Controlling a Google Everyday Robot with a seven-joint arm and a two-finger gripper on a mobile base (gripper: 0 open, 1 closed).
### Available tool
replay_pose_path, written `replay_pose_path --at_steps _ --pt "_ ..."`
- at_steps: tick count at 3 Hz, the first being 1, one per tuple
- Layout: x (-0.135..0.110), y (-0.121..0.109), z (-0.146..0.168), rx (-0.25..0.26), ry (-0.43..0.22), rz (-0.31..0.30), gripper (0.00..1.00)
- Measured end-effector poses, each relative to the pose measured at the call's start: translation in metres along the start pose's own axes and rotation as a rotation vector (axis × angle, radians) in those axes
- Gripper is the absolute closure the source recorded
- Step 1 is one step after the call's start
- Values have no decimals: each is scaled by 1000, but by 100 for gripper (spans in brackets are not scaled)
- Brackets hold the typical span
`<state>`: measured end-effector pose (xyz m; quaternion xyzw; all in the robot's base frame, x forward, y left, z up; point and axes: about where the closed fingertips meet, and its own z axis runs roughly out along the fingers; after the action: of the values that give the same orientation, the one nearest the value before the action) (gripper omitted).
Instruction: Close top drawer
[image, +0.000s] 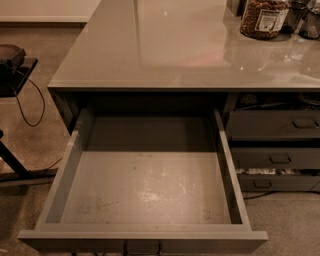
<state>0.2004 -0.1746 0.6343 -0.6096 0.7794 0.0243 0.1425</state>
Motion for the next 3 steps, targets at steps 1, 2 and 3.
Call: replay_pose_path --at_steps 1,2,3 --pt "1 -30 14 113 4 23 100" --pt "-2 -61 20 203 -28 36 100" --pt "-8 -87 29 237 -83 41 100"
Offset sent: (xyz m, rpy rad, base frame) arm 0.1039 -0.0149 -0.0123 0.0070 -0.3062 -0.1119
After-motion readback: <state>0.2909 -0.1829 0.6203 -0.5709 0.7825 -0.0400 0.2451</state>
